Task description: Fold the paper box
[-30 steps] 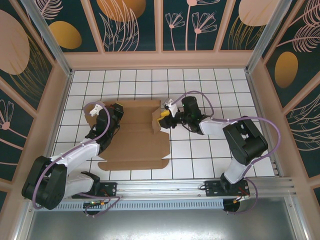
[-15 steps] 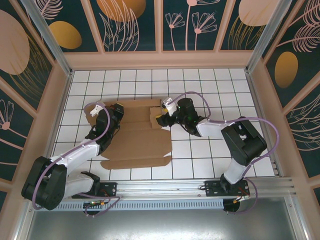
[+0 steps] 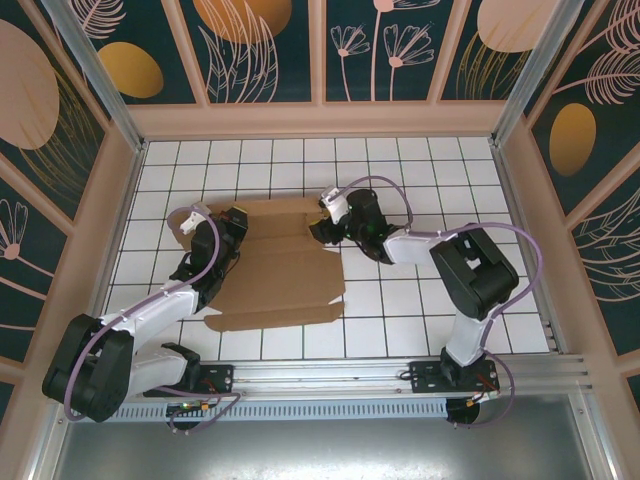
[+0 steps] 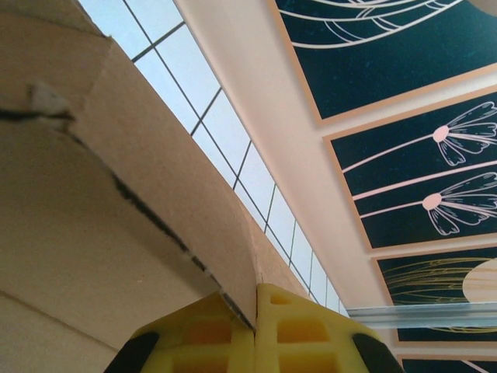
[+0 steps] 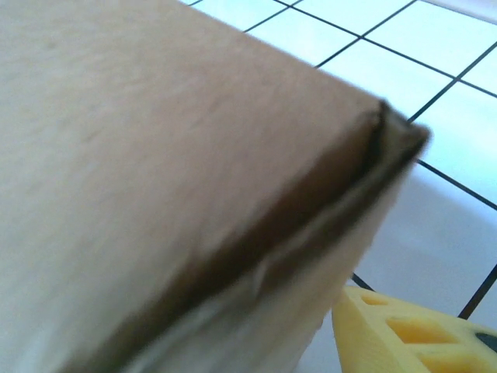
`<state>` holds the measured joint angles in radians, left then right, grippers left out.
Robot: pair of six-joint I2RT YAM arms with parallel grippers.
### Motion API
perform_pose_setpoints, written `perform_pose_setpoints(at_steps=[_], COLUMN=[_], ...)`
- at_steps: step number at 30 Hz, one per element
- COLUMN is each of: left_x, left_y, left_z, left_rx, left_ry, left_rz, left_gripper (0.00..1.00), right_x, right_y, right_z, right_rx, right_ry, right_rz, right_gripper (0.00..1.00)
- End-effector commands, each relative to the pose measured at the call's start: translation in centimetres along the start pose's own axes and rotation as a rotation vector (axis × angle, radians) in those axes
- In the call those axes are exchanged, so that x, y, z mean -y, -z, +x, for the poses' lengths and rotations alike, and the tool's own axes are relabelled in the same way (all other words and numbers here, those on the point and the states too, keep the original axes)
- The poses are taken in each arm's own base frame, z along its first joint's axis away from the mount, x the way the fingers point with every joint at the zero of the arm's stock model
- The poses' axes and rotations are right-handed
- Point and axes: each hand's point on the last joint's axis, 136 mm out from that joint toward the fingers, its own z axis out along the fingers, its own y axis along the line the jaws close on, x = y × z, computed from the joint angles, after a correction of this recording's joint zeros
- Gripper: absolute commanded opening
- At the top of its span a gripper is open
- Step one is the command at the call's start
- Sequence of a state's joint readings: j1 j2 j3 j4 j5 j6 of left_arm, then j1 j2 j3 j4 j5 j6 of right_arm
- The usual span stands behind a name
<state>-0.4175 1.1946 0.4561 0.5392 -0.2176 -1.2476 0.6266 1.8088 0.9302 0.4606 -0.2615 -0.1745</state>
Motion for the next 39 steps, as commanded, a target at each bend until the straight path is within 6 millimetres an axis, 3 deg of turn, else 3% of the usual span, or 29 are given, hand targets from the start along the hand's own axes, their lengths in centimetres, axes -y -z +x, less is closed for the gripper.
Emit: perform_pose_setpoints(at_steps=[1, 12, 29, 39], left_x=[-1.0, -0.9, -1.5, -2.0], left_y=[0.1, 0.4, -0.3, -0.5], left_z=[1.4, 0.8, 1.0, 1.5], left_rx=[-0.059, -0.037, -0.04, -0.053], left_ry=[-0.016, -0.012, 0.048, 0.067], left_rz=[-0.02, -0.032, -0.074, -0.089], left_gripper=[0.0, 0.0, 0.0, 0.0], right_x=[0.6, 1.8, 7.0, 7.4], right_y=[-0.8, -1.6, -2.0, -2.7], right_z=[-1.1, 0.5, 3.2, 3.9], right_rx=[0.01, -0.06, -0.217, -0.241], right_ry=[0.001, -0.019, -0.026, -0.076], right_rz=[0.027, 0.131, 0.695, 0.828], right_gripper=[0.54, 0.31, 0.19, 0.15])
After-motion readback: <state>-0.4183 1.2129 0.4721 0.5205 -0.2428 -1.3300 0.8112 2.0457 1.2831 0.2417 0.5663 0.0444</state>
